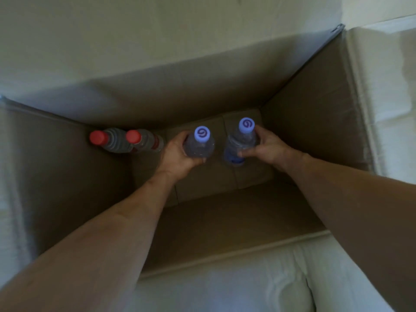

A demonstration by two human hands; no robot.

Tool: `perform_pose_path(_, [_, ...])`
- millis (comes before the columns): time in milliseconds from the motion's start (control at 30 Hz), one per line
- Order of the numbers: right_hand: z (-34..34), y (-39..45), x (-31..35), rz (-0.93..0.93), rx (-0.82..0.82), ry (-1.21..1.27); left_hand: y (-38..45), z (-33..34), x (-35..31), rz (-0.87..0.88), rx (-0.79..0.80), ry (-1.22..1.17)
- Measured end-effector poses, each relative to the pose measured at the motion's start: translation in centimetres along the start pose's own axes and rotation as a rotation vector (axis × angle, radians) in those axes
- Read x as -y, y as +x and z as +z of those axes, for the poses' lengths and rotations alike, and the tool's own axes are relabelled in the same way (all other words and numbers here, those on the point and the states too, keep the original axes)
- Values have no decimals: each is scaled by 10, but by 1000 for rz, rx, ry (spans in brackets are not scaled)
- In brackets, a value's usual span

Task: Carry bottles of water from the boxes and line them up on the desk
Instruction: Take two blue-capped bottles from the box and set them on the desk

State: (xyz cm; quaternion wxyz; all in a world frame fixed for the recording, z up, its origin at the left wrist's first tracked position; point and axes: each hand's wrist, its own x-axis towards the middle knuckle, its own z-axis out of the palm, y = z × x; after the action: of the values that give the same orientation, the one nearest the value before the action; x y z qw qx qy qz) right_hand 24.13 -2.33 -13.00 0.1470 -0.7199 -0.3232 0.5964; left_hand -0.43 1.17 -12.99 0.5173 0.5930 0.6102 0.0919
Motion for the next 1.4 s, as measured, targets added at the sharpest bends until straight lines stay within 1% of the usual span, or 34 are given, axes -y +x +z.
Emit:
perform_pose_path(100, [-8, -28, 12, 42, 98, 170, -19, -23, -20, -49, 56, -56])
perform_pose_path(200, [-17, -56, 32, 52, 156, 276, -40, -46, -45, -98, 95, -151])
perform_pose_path(400, [-37, -103, 83, 52, 241, 438, -80, -90, -103, -158, 185, -442])
perform_pose_path(533, [-47, -139, 119, 31, 273, 563, -109, -111, -144, -269, 228, -612])
perform_pose_path(667, [-58, -192, 159, 69, 256, 592, -139, -135, -192, -265, 262, -735])
perform_pose_path(833, [-71, -265, 203, 71, 247, 636, -180, -168, -260, -213, 237, -770])
perform_pose_path(933, [-75, -307, 222, 49, 242, 671, -206, -184, -296, -222, 243, -769])
perform_pose_path(1100, [-73, -374, 244, 13, 183, 802, -248, -203, -343, -214, 276, -731])
perform_pose_path(1267, [-80, -433, 259, 32, 54, 869, -278, -213, -385, -138, 371, -652])
perform_pose_path(1400, [-100, -472, 251, 38, 32, 958, -301, -210, -420, -105, 445, -584])
